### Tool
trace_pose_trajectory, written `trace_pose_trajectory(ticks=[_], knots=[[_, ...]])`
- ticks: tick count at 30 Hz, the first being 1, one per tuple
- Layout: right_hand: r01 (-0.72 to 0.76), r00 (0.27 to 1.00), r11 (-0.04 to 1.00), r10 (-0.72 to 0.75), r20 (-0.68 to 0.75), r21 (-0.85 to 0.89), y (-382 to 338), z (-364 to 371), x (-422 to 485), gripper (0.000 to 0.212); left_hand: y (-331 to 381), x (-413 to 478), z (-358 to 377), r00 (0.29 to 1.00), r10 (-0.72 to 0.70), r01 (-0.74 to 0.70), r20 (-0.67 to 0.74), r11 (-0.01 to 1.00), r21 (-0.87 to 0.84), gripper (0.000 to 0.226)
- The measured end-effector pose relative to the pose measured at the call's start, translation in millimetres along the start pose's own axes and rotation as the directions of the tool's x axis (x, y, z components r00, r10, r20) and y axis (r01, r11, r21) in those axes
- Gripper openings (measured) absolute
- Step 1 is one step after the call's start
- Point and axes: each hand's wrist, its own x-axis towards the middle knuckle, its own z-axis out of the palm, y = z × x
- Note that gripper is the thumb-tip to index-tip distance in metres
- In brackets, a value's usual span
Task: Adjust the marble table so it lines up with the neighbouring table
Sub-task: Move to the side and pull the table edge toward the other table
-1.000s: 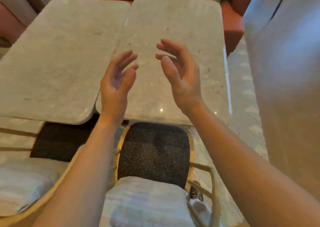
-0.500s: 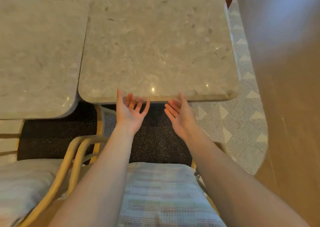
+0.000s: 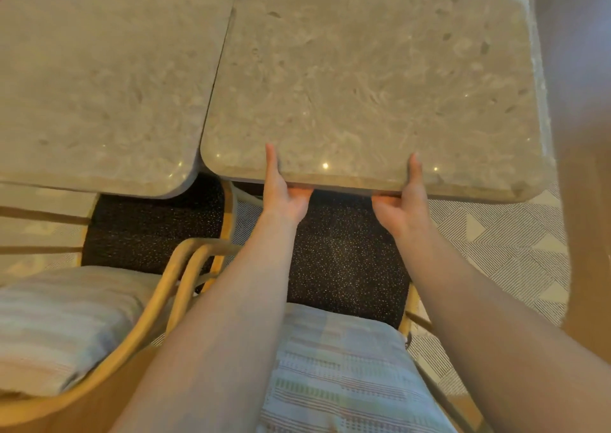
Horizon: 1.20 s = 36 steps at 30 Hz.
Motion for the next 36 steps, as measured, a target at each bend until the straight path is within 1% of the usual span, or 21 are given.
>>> trace_pose_trajectory(ticks=[2, 3, 5, 8, 11, 16, 23, 30, 34, 36], knots=[[0.031, 1.000, 0.999, -0.031, 0.004, -0.014, 1.2, -2.7, 4.0, 0.054, 3.1, 3.2, 2.1, 1.000, -0.001, 0.001, -0.028, 1.000, 0.011, 0.042], [0.048, 0.999, 0.999, -0.048, 0.000, -0.013, 2.4, -3.1, 6.3, 0.053, 3.5, 4.7, 0.6, 0.999, 0.007, -0.007, -0.038, 1.000, 0.010, 0.041], [0.073, 0.997, 0.997, -0.073, -0.003, -0.008, 4.1, -3.5, 8.9, 0.049, 1.1, 6.7, -2.6, 0.999, 0.014, -0.014, -0.046, 1.000, 0.008, 0.045], [0.115, 0.993, 0.993, -0.115, -0.031, -0.014, 6.8, -4.0, 8.6, 0.047, 0.9, 2.0, -0.6, 1.000, 0.011, -0.011, -0.020, 0.999, -0.034, 0.049], [0.132, 0.991, 0.990, -0.133, -0.012, -0.038, 7.2, -4.8, 5.6, 0.038, 2.4, -4.0, -2.1, 0.999, 0.029, -0.029, -0.014, 0.999, -0.018, 0.058], [0.132, 0.991, 0.990, -0.132, 0.000, -0.047, 11.6, -12.2, -3.5, 0.032, 2.3, -12.7, -14.4, 1.000, 0.028, -0.028, -0.006, 1.000, 0.008, 0.059], [0.114, 0.993, 0.993, -0.114, -0.017, -0.039, 21.1, -33.0, -22.8, 0.041, -5.1, -26.9, -36.8, 1.000, 0.003, -0.003, 0.025, 1.000, 0.012, 0.057], [0.099, 0.995, 0.995, -0.099, -0.008, -0.016, 25.6, -45.6, -33.7, 0.037, -7.9, -38.3, -49.4, 0.999, -0.018, 0.018, 0.031, 1.000, -0.018, 0.055], [0.084, 0.996, 0.996, -0.084, 0.000, -0.016, 26.9, -45.5, -37.5, 0.041, -7.7, -39.6, -47.9, 0.999, -0.031, 0.031, 0.032, 0.999, 0.008, 0.056], [0.091, 0.996, 0.996, -0.091, 0.009, 0.013, 28.6, -46.4, -41.4, 0.050, -4.9, -43.1, -47.6, 0.999, -0.033, 0.033, 0.024, 0.999, 0.022, 0.058]])
